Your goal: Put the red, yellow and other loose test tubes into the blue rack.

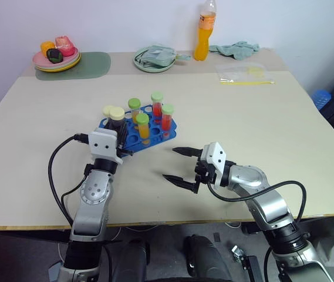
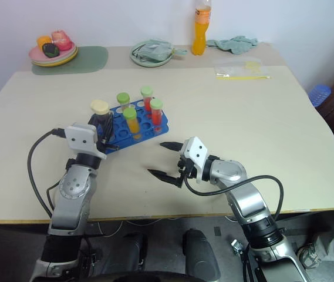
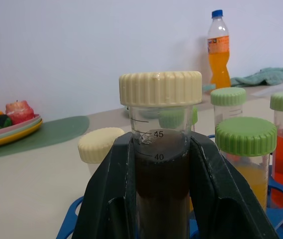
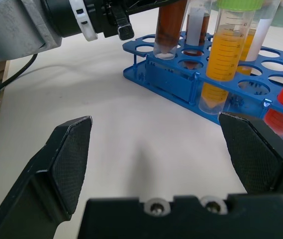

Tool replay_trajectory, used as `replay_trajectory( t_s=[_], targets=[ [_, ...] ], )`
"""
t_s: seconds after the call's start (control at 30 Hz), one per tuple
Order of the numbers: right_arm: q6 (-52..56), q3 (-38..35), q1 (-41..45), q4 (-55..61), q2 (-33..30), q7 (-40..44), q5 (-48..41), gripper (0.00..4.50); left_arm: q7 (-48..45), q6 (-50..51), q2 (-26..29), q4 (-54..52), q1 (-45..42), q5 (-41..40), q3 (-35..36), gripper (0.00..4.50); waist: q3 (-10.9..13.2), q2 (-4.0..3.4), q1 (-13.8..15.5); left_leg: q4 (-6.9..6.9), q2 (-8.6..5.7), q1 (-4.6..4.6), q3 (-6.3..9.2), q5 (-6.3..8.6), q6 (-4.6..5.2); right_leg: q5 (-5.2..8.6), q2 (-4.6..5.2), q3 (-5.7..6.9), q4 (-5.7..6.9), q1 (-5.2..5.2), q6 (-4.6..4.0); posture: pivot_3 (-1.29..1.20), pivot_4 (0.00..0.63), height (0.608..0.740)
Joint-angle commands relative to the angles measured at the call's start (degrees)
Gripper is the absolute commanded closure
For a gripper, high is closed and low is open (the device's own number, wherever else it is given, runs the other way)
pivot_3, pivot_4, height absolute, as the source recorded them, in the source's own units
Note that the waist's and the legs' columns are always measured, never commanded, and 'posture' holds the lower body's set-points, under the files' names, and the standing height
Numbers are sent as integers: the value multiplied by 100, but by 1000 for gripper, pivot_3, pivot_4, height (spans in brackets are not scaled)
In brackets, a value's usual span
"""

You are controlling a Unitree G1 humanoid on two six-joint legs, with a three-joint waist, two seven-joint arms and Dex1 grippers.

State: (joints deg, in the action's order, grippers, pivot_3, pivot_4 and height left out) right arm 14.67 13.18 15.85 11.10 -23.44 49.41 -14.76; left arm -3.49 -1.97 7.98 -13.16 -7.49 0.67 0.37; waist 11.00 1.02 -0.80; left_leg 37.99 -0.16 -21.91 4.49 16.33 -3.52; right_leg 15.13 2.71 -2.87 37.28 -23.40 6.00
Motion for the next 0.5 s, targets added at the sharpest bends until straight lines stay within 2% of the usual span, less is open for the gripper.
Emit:
replay_trajectory(
  t_s=[0.03,0.5],
  targets=[
    [-59,12,23,179,47,-9,-39,0,14,-55,-33,-179,17,44,-3,3438,0,0,1,0,0,0,0,0,0,0,0,0,0,0,0,0,150,740],
    [-112,50,75,117,132,-26,11,0,-123,-183,-309,227,-123,-283,-7,3438,0,0,8,0,0,-1,0,0,0,0,0,0,-2,1,0,0,150,740]
  ],
)
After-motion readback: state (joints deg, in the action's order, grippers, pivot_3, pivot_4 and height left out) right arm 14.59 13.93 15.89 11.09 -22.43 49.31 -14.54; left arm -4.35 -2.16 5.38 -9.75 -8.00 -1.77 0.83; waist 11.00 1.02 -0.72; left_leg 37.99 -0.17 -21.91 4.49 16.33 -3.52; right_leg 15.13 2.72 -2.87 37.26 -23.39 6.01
